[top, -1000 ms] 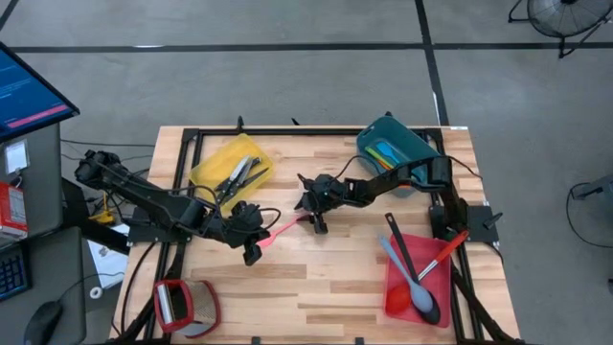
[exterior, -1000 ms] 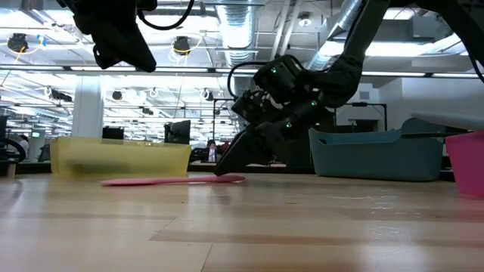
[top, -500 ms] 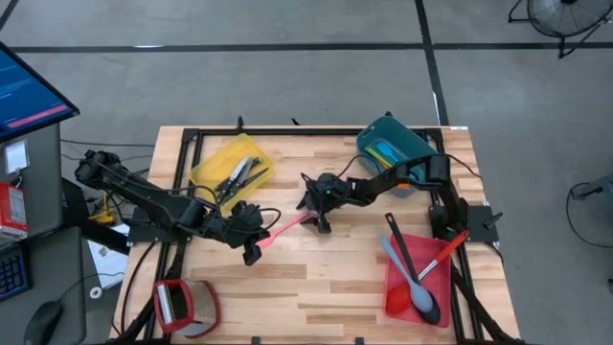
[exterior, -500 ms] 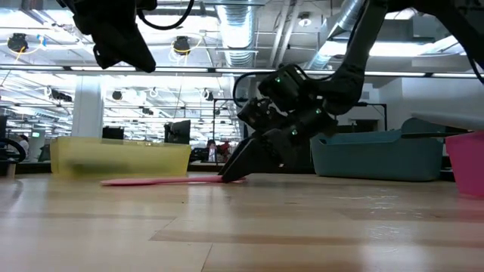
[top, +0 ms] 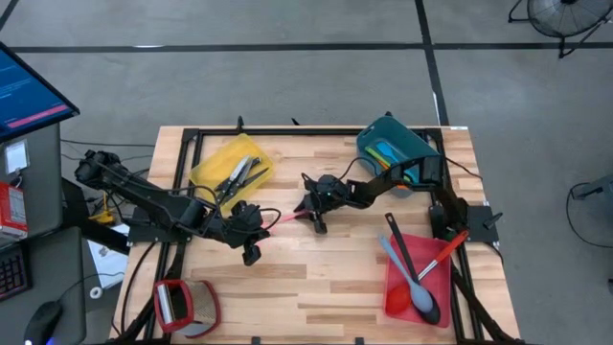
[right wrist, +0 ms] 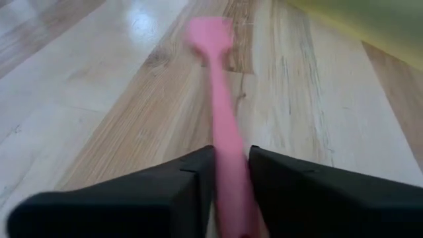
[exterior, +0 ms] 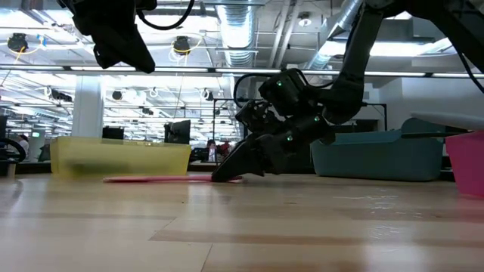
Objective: Pick & Place Kitchen Items
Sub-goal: Put the pink spatula into the green bin
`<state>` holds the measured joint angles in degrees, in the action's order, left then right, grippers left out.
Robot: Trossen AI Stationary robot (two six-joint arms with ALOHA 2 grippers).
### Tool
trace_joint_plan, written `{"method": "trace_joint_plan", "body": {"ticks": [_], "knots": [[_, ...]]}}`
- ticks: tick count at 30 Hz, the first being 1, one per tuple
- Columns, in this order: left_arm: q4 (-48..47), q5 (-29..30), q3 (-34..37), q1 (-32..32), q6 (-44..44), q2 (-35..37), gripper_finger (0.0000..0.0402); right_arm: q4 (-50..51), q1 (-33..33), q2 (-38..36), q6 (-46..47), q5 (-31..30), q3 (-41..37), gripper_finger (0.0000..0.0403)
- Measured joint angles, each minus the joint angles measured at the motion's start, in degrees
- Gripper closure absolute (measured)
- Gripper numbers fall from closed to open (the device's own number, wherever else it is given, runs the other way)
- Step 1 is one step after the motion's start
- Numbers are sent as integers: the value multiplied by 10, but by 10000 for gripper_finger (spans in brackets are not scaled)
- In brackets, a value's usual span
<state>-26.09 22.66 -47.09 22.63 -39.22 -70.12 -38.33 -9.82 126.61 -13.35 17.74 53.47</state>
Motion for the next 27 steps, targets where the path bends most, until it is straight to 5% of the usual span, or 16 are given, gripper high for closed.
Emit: {"method": "trace_joint_plan", "body": {"ticks": [6,15,27], "knots": [[0,0,0,0,0,0,385,0,1,0,3,0,0,358],[0,0,0,0,-1,0,385,24,3,-29,68,-14,-3,358],[-1,0,0,0,0,0,385,188,4,-155,52,-24,-7,363]]}}
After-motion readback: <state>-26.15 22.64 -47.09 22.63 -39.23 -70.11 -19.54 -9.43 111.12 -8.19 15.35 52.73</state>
